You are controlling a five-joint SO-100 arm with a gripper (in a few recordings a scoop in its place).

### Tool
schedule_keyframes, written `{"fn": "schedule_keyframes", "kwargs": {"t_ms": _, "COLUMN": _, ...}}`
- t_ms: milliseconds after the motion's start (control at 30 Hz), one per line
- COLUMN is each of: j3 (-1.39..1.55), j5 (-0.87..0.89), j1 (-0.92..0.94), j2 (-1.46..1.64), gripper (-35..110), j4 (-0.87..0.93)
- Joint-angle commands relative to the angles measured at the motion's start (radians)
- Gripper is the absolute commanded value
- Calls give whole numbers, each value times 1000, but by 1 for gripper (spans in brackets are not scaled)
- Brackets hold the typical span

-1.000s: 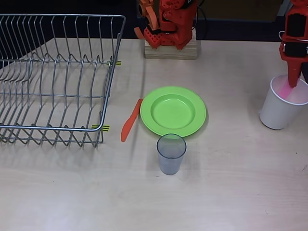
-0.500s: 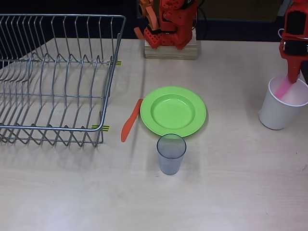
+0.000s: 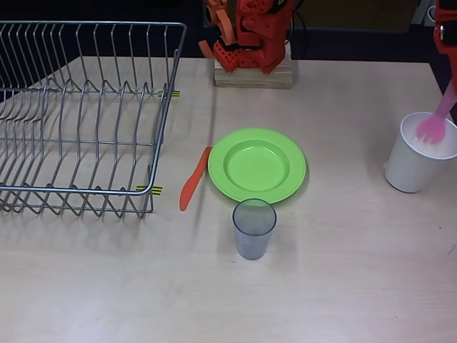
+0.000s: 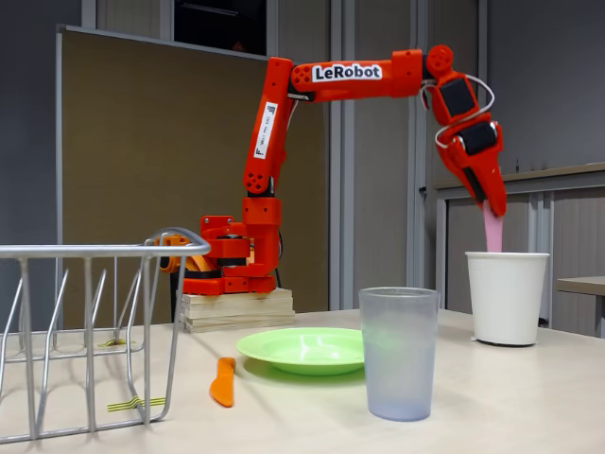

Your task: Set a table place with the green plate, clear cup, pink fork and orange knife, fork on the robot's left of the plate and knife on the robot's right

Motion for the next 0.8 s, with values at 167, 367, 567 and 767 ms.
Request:
{"fn": "schedule_keyframes", "kwargs": {"t_ms": 167, "j3": -106, "j5": -233, "j1": 26, "j2": 156, "gripper": 0, "j4": 120}}
{"fn": "schedule_keyframes", "kwargs": {"t_ms": 367, "j3": -118, "j5": -436, "j1": 66, "j2": 236, "gripper": 0, "j4": 172}}
{"fn": "schedule_keyframes", "kwargs": {"t_ms": 567, "j3": -38, "j5": -736, "j1": 132, "j2": 336, "gripper": 0, "j4": 135}}
{"fn": "schedule_keyframes", "kwargs": {"t_ms": 767, "j3": 147, "j5": -1029, "j1": 256, "j2": 434, "gripper": 0, "j4": 29}}
